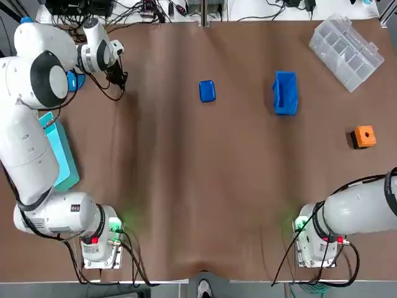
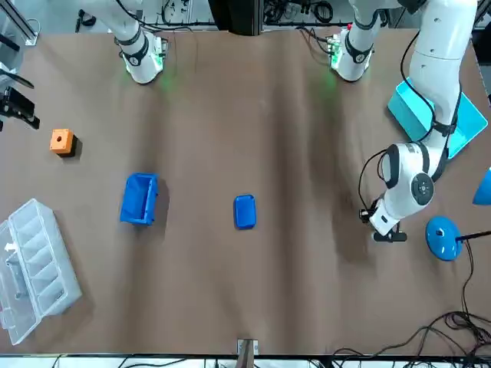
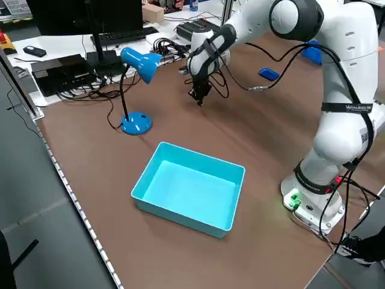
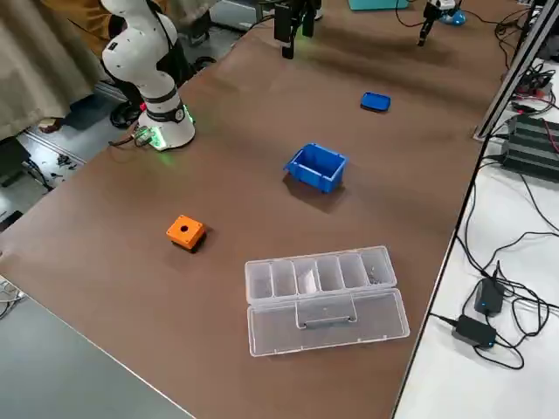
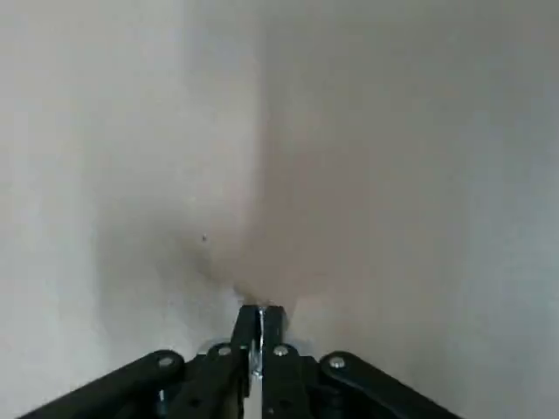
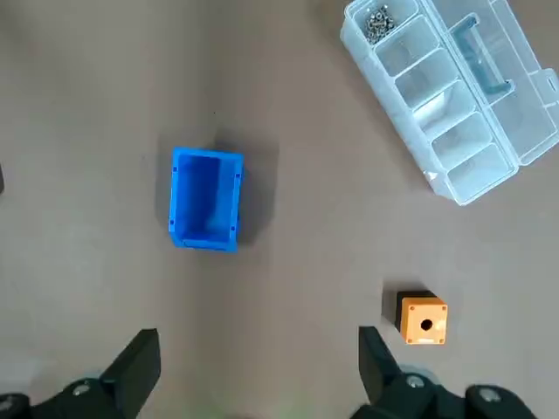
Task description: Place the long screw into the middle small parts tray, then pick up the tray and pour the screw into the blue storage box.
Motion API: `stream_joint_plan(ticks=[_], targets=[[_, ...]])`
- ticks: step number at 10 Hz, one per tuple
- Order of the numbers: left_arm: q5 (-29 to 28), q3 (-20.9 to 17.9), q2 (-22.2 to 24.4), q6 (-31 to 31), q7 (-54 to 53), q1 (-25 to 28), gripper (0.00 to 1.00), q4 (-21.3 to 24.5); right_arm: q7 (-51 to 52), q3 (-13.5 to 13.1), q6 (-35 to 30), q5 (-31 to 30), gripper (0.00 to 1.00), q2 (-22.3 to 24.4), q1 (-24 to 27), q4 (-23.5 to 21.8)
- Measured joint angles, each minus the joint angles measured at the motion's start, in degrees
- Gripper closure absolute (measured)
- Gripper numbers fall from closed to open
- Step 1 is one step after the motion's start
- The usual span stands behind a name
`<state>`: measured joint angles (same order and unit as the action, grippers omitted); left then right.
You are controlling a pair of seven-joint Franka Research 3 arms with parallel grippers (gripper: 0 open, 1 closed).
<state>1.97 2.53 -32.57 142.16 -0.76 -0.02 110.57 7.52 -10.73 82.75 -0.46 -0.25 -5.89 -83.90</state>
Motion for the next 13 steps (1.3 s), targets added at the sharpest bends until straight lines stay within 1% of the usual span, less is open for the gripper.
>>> stream_joint_plan(ticks=[2,4,6,8,10,13], targets=[[0.0,1.5,2.0,-0.2,0.0,-0.1,0.93,-0.8,-0.1,0.0,0.0,0.0,0.0,0.0,0.0,0.0],[0.0,3.7,4.9,-2.0,1.7,0.0,0.93,-2.1,-0.3,0.1,0.0,0.0,0.0,0.0,0.0,0.0],[0.0,8.2,6.7,-4.6,8.1,-0.2,0.93,-4.0,-0.3,0.1,0.0,0.0,0.0,-0.1,0.0,0.0],[0.0,13.0,6.9,-4.9,16.4,-1.2,0.93,-5.8,-0.3,0.1,0.0,0.0,0.0,-0.1,0.0,0.0],[0.0,15.4,6.9,-4.9,24.0,-4.1,0.93,-7.5,-0.3,0.1,0.0,0.0,0.0,-0.2,0.0,0.0],[0.0,16.1,6.3,-4.9,34.7,-11.9,0.93,-10.0,-0.3,-0.1,0.0,0.0,0.0,-0.3,0.1,0.0]])
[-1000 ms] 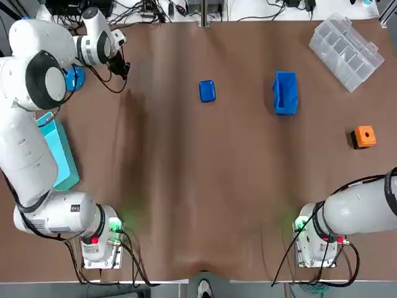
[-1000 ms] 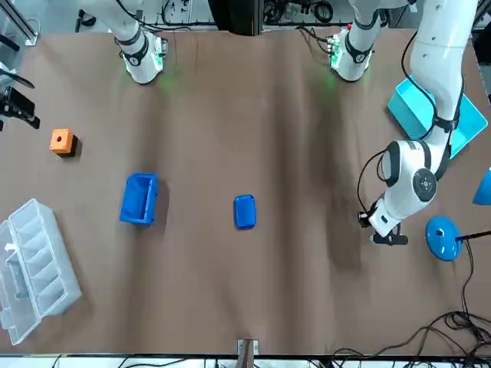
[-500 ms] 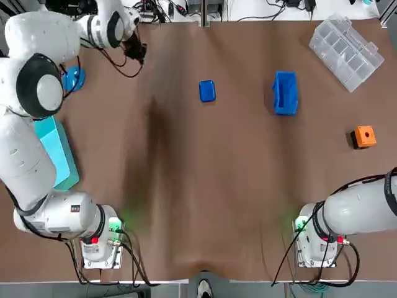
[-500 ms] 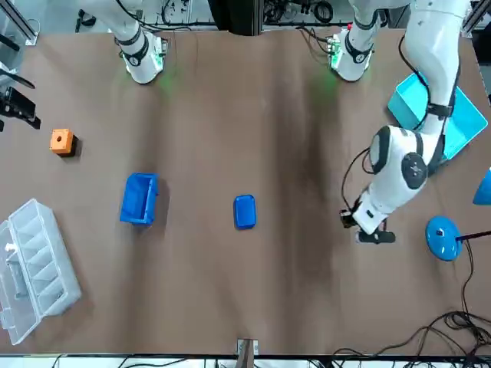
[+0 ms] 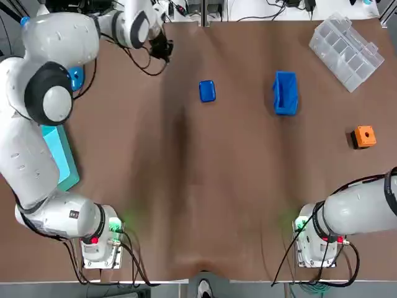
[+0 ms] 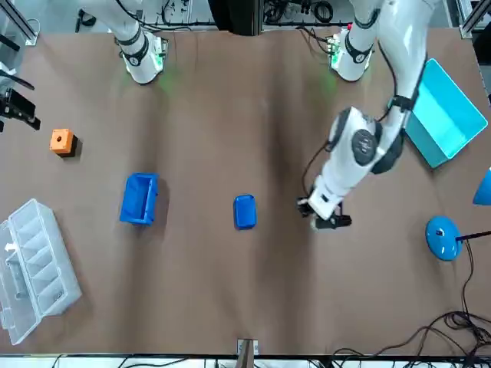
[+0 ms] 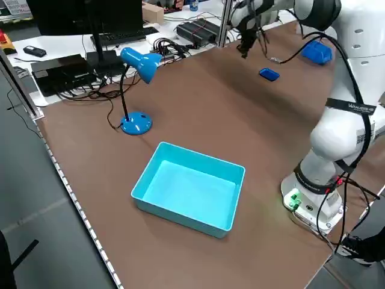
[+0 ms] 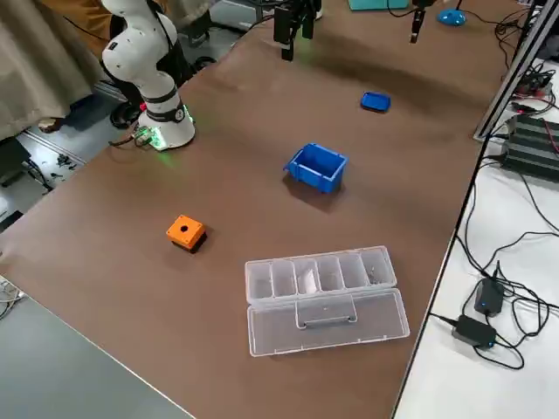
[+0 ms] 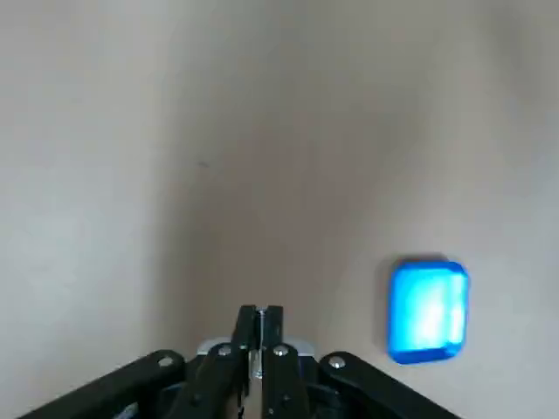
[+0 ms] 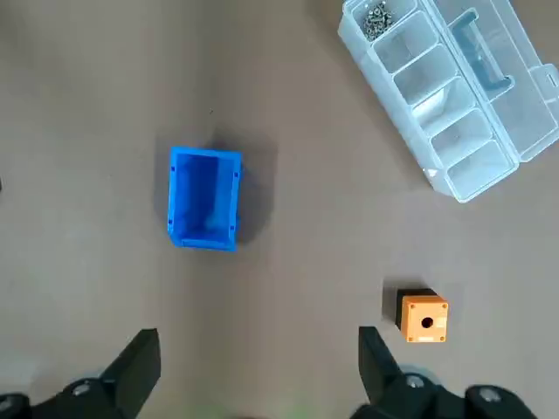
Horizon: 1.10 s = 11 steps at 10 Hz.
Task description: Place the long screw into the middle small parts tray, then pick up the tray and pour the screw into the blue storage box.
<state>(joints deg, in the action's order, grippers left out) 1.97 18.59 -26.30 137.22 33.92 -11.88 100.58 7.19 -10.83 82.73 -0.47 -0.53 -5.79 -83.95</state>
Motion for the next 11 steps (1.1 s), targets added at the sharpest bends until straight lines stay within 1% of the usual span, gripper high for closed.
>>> stream_joint_plan(ticks=[2,6,7,8,9,11], targets=[[0.0,-0.1,-3.1,0.0,4.7,-5.2,0.93,-3.9,0.0,-0.1,0.0,0.0,0.0,0.0,0.0,0.0],[0.0,-0.5,-13.9,0.3,7.9,-11.2,0.93,-14.4,0.0,-0.1,0.0,0.0,0.0,0.0,0.0,0.0],[0.0,-1.8,-16.7,0.8,9.0,-13.3,0.93,-16.8,0.0,-0.1,0.0,0.0,0.0,0.0,0.1,0.0],[0.0,-4.5,-18.9,1.3,9.9,-16.0,0.93,-18.9,0.0,-0.1,0.0,0.0,0.0,0.0,0.1,0.0],[0.0,-7.0,-20.5,2.3,10.9,-18.5,0.93,-20.1,0.0,-0.1,0.0,0.0,0.0,0.0,0.1,0.0],[0.0,-9.2,-23.0,5.5,11.8,-21.3,0.93,-20.9,0.0,-0.1,0.0,0.0,0.0,0.0,0.0,0.0]])
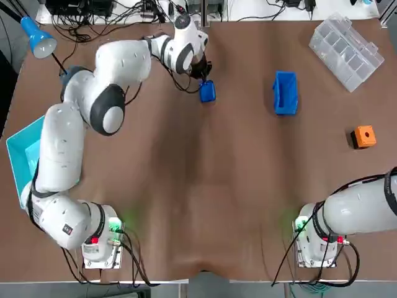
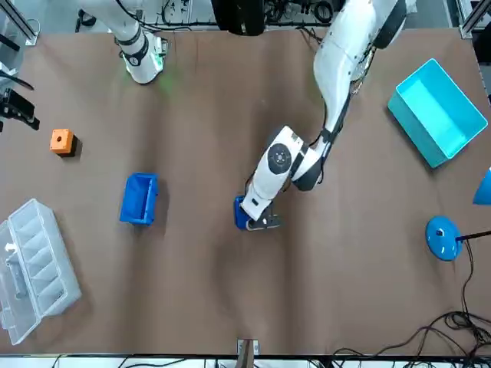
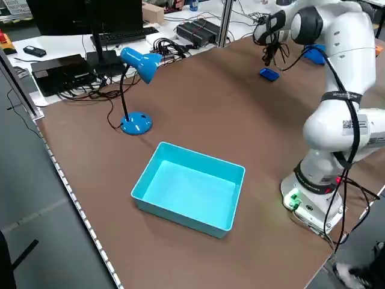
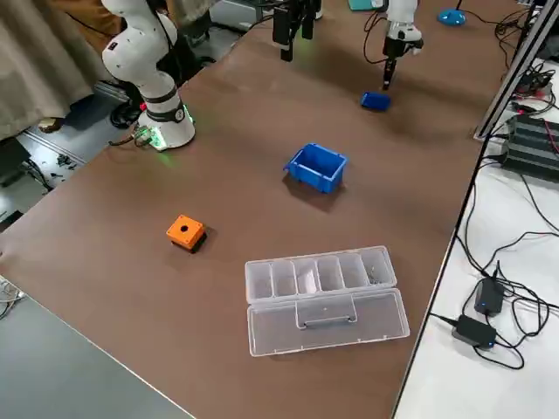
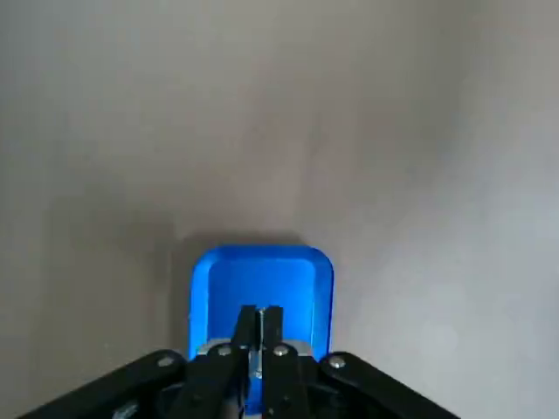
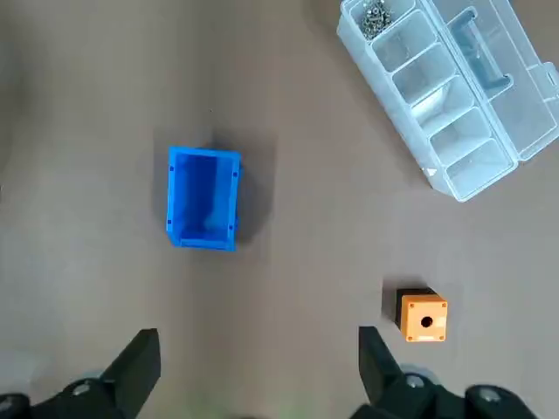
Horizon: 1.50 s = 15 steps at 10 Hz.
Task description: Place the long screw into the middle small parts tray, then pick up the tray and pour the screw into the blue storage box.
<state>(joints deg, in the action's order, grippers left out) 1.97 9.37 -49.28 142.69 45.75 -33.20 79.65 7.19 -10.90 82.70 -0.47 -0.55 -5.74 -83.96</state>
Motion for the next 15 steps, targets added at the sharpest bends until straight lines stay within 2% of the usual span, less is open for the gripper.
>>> stream_joint_plan(ticks=[4,5,8,10,13,15], targets=[[0.0,-0.6,-1.3,1.0,0.7,-1.8,0.89,-0.2,0.0,0.2,0.0,0.0,0.0,0.0,-0.1,0.0],[0.0,-0.7,-1.3,1.0,1.7,-1.8,0.84,-0.3,0.0,0.2,0.0,0.0,0.0,0.0,-0.1,0.0],[0.0,-1.0,0.6,-1.2,3.6,-1.1,0.39,-0.6,0.0,0.4,-0.1,0.0,0.0,0.0,-0.2,-0.1],[0.0,-1.8,7.2,-9.9,3.2,-0.7,0.11,1.6,0.0,0.7,-0.1,0.2,0.0,-0.7,-2.2,-2.4],[0.0,-5.9,20.4,-18.2,-1.2,1.7,0.05,9.0,-1.0,1.0,4.6,2.1,0.0,-4.9,-9.7,-5.7],[0.0,-6.6,28.0,-19.7,-5.7,7.2,0.03,14.0,-1.0,1.0,7.5,10.9,0.0,-8.8,-10.4,-6.7]])
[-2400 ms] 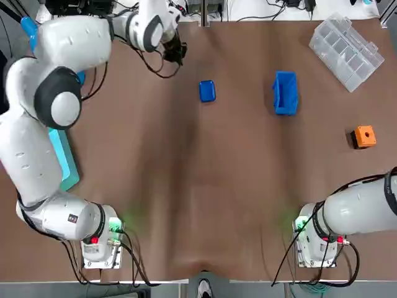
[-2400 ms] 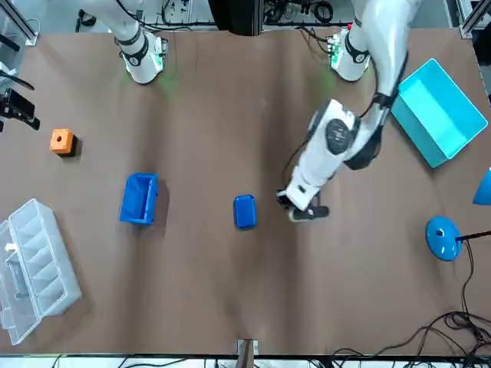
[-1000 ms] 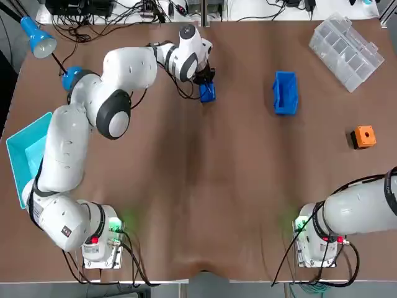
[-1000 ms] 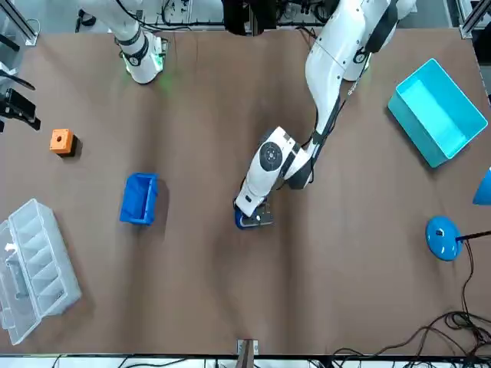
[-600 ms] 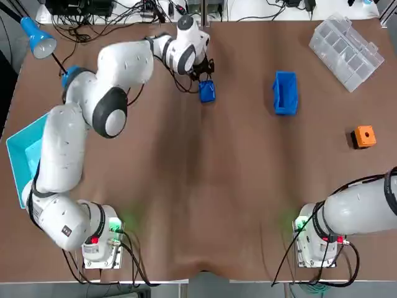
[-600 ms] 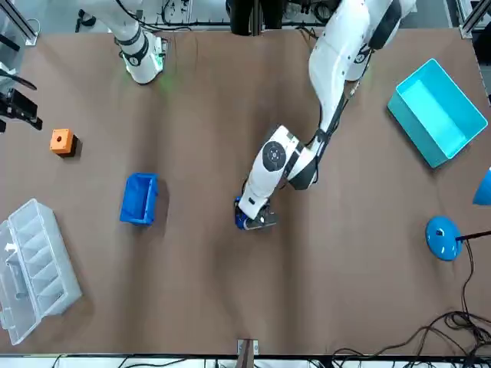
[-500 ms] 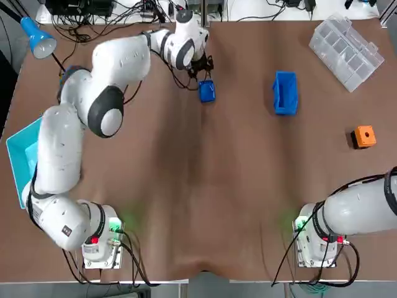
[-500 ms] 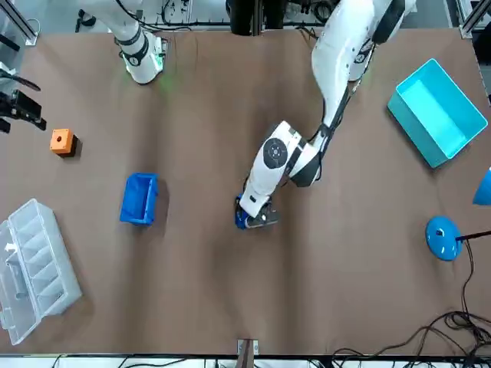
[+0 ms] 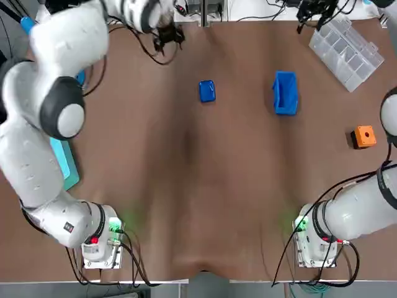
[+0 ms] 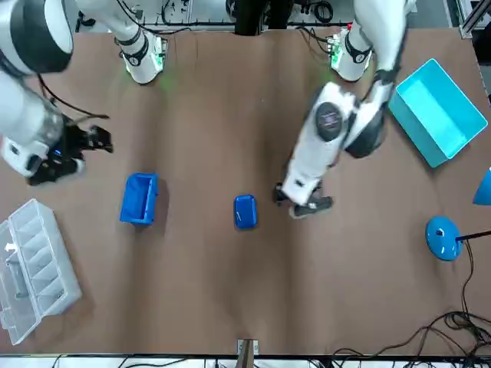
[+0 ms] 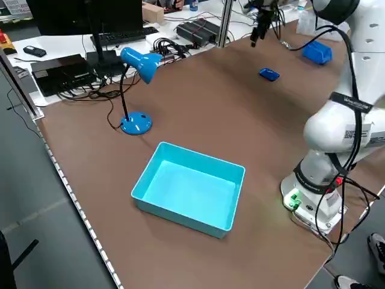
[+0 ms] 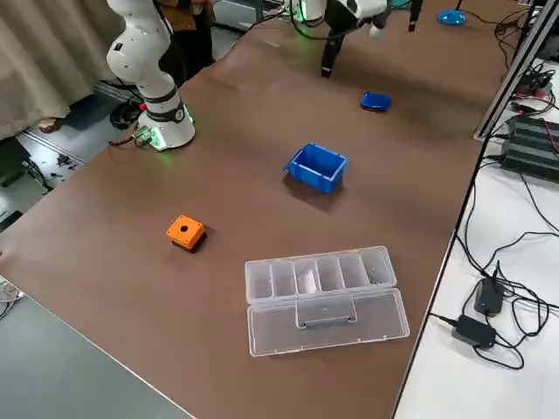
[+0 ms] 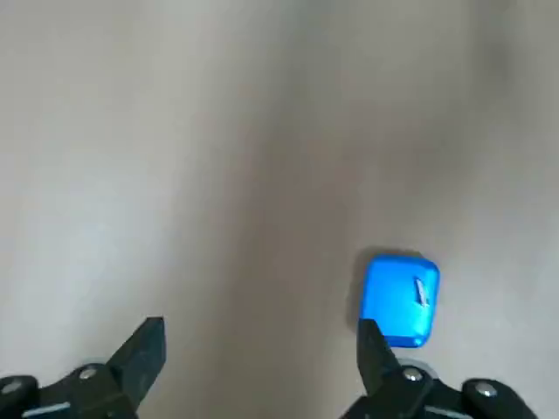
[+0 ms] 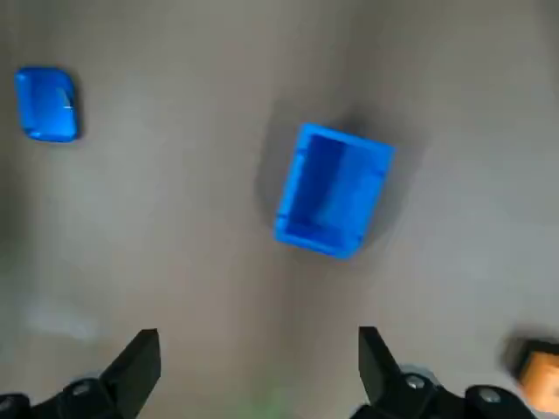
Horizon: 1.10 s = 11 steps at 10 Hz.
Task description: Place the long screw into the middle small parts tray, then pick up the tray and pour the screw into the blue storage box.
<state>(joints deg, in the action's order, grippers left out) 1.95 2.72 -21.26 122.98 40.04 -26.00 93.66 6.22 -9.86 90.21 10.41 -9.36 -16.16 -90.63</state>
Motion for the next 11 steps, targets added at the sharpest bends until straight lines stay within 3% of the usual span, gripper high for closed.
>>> stream_joint_plan(ticks=[3,6,9,11], targets=[[0.0,-0.1,8.9,-9.7,-9.5,7.8,0.0,1.9,-0.2,0.1,9.7,4.1,0.0,-6.0,-4.9,-0.9],[0.0,0.1,16.7,-15.1,-18.6,14.8,0.0,3.5,-0.8,0.2,24.3,11.5,0.07,-11.2,-10.1,-5.1],[0.0,0.2,26.3,-16.9,-28.8,20.6,0.0,10.6,-1.8,0.3,35.0,21.3,0.16,-16.4,-15.8,-6.8],[0.0,0.2,30.2,-21.8,-31.4,22.1,0.0,13.5,-2.3,0.3,40.2,26.4,0.21,-20.4,-19.6,-6.9]])
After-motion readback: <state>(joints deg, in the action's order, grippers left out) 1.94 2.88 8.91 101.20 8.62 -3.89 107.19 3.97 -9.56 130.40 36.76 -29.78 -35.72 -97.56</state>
